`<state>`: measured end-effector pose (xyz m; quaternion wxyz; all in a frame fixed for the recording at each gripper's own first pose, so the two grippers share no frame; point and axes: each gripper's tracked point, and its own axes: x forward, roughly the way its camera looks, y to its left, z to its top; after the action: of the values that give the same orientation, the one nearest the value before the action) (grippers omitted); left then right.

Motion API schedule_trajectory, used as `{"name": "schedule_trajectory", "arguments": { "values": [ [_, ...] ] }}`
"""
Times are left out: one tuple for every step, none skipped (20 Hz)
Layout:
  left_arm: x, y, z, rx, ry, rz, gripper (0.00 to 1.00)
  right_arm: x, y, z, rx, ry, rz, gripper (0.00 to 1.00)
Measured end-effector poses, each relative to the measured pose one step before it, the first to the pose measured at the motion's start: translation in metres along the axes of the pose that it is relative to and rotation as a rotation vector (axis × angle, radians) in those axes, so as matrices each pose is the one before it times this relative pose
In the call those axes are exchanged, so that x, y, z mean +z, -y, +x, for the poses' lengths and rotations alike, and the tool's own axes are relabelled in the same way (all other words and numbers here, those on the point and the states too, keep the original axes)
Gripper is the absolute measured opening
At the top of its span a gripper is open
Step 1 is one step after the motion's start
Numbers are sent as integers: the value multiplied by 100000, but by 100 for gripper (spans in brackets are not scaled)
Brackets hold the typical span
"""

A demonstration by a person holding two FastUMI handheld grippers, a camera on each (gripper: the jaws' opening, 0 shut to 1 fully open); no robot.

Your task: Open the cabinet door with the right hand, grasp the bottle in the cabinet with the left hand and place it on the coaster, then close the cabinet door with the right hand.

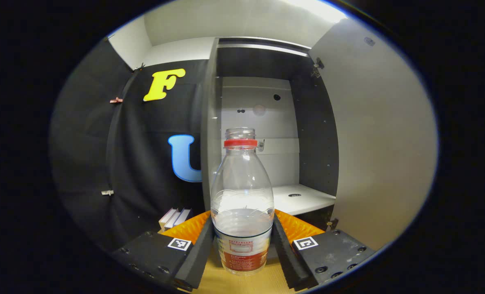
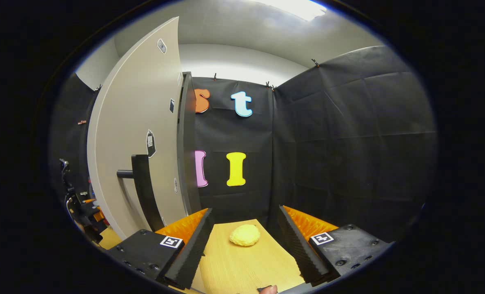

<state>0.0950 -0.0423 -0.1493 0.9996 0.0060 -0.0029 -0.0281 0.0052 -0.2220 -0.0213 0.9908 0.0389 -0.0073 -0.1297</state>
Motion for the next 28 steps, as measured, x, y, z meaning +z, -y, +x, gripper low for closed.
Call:
{"name": "schedule_trajectory", "arguments": {
  "values": [
    [-1229, -417, -865, -30, -1020, -944, 76, -16, 44, -200, -834, -180, 1082, 98],
    [-1674, -712, -995, 89, -839, -34, 76, 46, 112, -188, -1075, -145, 1293, 98],
    [-1319, -405, -932, -702, -745, 253, 75, 61, 162, -211, -1175, 136, 1139, 98],
    [-1402, -222, -771, -1145, -462, 345, 76, 75, 134, -170, -1285, 330, 184, 98],
    [-1469, -296, -943, -1045, -164, 346, 76, 132, 99, -151, -1038, 713, -846, 97],
    [-1320, -278, -676, -739, -292, 640, 76, 206, 71, -200, -804, 811, -917, 98],
    [-1409, -117, -778, -757, -266, 828, 76, 244, -10, -125, -659, 854, -628, 97],
    [-1353, -83, -671, -896, 1, 1092, 76, 273, -6, -128, -679, 747, 119, 98],
    [-1470, 206, -731, -2379, 360, 1262, 76, 104, 17, -146, -850, 265, 655, 98],
    [-1478, 393, -506, -2784, -351, 402, 76, 0, 77, -107, -1059, -319, 613, 98],
    [-1550, 533, -598, -2753, -1063, -615, 76, 10, 43, -88, -1037, -99, 378, 98],
    [-1763, 226, -574, -2118, -1810, -1353, 76, -10, 29, -156, -844, -140, -206, 98],
    [-1517, 238, -649, -1596, -1712, -1810, 76, -10, -8, -136, -678, 88, -672, 97],
    [-1226, 229, -587, -1270, -883, -1519, 77, 27, -69, -158, -472, 124, -1107, 97],
    [-1043, 78, -386, -711, -563, -1385, 77, -87, -214, -122, 144, -176, -584, 97],
    [-972, -102, -207, -210, -354, -487, 78, 32, -207, -125, 512, -147, 125, 98],
    [-748, -131, -119, -419, 20, 168, 78, -25, -328, -167, 996, -435, 679, 98],
    [-615, -111, 29, -540, 646, 86, 78, 59, -399, -145, 1884, -640, 618, 98],
    [-484, -54, 32, -817, 392, 187, 78, 166, -395, -36, 2478, -514, 694, 98],
    [-345, -25, 125, -1140, 1204, 746, 78, 227, -379, -5, 2355, -699, 1427, 98],
    [40, -90, 87, -848, 1800, 1256, 78, 243, -165, -191, 1465, -502, 2216, 98],
    [-172, -370, 152, -643, 1578, 1385, 78, 305, -75, -16, 748, -225, 2409, 98],
    [11, -198, 177, -653, 1769, 1176, 78, 59, 39, -54, 271, -738, 2110, 98],
    [-165, -228, 311, -581, 1122, 465, 78, -251, 274, -37, -827, -1434, 1073, 98],
    [-464, -251, 164, -265, -88, -107, 78, -348, 376, 1, -1218, -1722, 572, 97],
    [-550, -289, -159, -460, 37, -173, 78, -127, 215, -4, -729, -830, 723, 98],
    [-168, -203, -73, -25, 395, 582, 78, 146, 142, -55, -826, 124, 1007, 98],
    [-249, -73, 56, 243, -100, 317, 77, 285, 80, -7, -330, 536, 1051, 98]
  ]
}}
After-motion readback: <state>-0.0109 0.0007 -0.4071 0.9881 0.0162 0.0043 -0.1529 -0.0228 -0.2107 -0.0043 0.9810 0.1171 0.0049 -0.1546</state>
